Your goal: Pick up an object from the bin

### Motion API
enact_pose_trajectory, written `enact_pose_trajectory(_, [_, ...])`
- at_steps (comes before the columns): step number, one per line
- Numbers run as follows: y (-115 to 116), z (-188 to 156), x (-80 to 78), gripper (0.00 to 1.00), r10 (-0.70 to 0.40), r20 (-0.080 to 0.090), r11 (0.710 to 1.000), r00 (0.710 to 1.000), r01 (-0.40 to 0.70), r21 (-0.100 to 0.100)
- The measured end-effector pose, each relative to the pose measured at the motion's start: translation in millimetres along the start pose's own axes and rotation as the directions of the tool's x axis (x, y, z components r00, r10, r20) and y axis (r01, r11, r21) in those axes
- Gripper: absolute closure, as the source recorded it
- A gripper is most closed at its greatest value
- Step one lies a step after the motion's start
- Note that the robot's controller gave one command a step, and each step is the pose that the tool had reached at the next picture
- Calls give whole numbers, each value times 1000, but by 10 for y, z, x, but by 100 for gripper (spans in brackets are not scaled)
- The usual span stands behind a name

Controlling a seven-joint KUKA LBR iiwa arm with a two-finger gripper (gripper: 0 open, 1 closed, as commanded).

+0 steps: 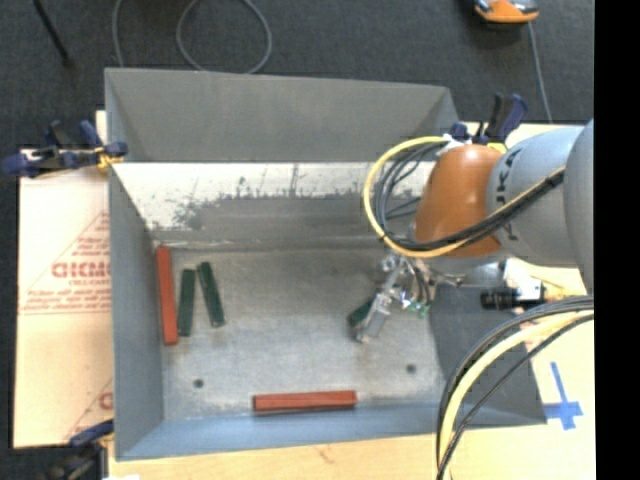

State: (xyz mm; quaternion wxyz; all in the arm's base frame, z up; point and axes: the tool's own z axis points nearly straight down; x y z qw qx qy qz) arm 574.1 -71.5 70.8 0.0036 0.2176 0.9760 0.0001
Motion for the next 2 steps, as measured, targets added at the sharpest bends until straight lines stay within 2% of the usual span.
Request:
enact_pose_trajectory(1, [12,-4,1,100,1,1,1000,1000,-1,-1])
enact_pose_trajectory(2, [-223,-1703,-43,100,0,5,1000,1000,0,-1])
